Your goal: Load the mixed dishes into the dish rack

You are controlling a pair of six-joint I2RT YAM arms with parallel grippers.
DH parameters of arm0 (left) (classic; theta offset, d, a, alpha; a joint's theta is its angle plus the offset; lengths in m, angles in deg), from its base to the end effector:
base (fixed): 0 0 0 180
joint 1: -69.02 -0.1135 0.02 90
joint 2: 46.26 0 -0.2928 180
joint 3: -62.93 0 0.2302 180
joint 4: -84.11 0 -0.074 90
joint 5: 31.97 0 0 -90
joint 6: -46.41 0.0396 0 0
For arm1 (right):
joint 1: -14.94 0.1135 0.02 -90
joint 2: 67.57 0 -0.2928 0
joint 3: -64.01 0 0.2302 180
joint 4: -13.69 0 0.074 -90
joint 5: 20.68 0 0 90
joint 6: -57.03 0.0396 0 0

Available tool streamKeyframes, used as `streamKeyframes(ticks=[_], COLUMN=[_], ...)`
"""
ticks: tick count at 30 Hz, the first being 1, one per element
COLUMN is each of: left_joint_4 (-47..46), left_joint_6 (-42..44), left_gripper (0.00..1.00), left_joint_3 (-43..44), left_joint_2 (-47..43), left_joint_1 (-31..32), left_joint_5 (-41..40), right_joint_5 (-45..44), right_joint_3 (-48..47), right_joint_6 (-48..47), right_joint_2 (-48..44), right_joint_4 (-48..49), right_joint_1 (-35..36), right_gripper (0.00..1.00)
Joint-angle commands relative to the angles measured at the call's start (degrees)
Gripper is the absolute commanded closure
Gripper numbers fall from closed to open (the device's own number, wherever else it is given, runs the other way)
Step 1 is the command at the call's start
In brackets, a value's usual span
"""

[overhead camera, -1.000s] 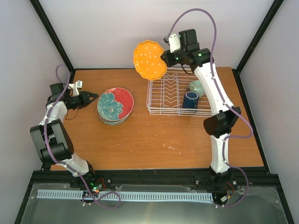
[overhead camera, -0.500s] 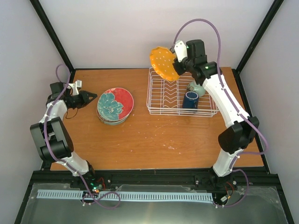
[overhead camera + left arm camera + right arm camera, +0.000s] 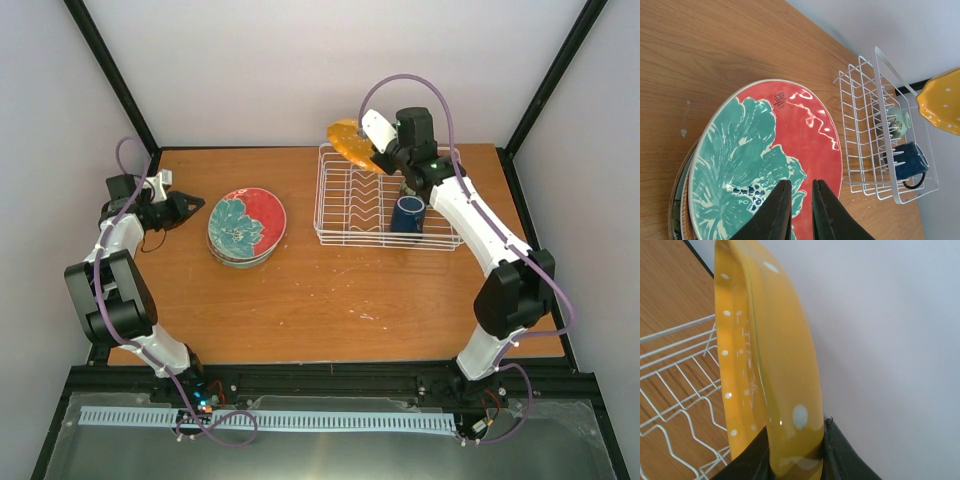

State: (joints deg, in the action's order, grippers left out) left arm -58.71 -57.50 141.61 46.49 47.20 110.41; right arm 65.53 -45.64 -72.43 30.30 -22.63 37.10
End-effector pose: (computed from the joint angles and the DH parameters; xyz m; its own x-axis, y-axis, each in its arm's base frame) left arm 0.3076 0.0894 0.2734 -0.7589 -0.4619 -0.4591 0.0525 0.6593 -0.7501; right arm 0.3610 0.1442 0.4034 -0.0932 -0.7227 -0.6849 -0.4920 0.6314 -0.5993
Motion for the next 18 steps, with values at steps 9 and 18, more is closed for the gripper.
streamKeyframes(ticks=[9,18], left_joint_4=[-5.7,-6.4], left_joint_6=[-3.5,-3.7], left_gripper=[0.88,0.89], left_joint_3=[-1.0,-2.2], left_joint_2=[0.9,0.5], left_joint_1=[0.0,0.1], left_joint_5=[-1.1,-1.6], right_joint_5=[0.4,3.3], right_joint_3=[6.1,11.5], right_joint_6=[-9.5,-9.4], right_joint_2=[-4.6,-3.7], right_joint_4=[21.3,24.9], right_joint_1=[0.1,-1.3], right_gripper=[0.97,0.97])
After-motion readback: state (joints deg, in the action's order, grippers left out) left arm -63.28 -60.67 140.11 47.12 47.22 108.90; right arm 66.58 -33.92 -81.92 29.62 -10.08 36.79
